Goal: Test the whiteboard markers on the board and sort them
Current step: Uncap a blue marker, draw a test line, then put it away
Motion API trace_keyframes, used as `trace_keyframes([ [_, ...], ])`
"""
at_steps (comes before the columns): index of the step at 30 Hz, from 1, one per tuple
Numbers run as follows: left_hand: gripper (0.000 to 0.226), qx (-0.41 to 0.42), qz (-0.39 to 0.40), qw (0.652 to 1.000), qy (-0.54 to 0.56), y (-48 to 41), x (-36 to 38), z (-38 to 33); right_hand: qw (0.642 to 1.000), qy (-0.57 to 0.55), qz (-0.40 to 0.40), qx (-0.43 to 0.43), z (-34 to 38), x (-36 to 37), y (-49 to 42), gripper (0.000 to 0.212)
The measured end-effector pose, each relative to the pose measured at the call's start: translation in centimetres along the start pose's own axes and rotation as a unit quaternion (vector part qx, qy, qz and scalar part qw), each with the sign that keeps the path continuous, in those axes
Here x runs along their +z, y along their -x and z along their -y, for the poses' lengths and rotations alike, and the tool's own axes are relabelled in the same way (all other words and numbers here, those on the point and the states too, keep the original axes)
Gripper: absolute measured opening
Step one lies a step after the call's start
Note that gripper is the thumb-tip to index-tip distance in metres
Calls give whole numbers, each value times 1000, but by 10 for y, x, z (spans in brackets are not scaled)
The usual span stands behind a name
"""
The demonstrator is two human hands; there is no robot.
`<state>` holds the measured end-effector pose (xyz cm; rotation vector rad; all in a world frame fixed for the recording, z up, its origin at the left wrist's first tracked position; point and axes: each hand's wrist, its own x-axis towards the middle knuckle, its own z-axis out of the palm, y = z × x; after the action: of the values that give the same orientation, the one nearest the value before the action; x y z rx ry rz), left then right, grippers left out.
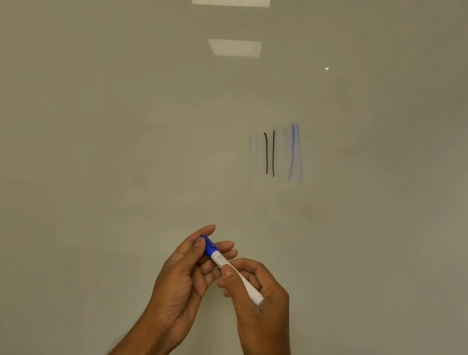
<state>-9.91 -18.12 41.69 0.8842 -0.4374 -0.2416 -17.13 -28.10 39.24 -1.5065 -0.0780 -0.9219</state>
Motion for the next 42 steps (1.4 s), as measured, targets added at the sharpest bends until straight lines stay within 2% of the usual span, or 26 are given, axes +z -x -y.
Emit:
trace_keyframes([
  [5,35,60,-12,985,-159,8,-7,19,990,137,30,20,-20,-18,11,21],
  [12,32,138,-67,919,-362,29,-21,46,957,282,24,-69,-50,-37,23,28],
  [15,33,153,-81,879,-445,43,-37,54,947,293,28,-132,-60,-38,31,23],
  [18,37,154,-86,832,-525,61,-57,59,938,307,24,-159,-74,-33,43,31],
  [22,45,173,-88,758,-623,86,-88,60,938,310,69,-140,-95,-17,66,31],
  [25,60,184,-92,697,-687,102,-119,56,938,308,90,-133,-106,1,85,30],
  [31,61,159,-80,607,-774,148,-185,48,937,303,128,-115,-128,52,132,35],
  [33,62,128,-83,593,-790,165,-212,49,932,313,148,-106,-137,70,151,35],
  [42,62,10,-109,578,-809,254,-332,53,892,360,265,-66,-191,145,250,29],
])
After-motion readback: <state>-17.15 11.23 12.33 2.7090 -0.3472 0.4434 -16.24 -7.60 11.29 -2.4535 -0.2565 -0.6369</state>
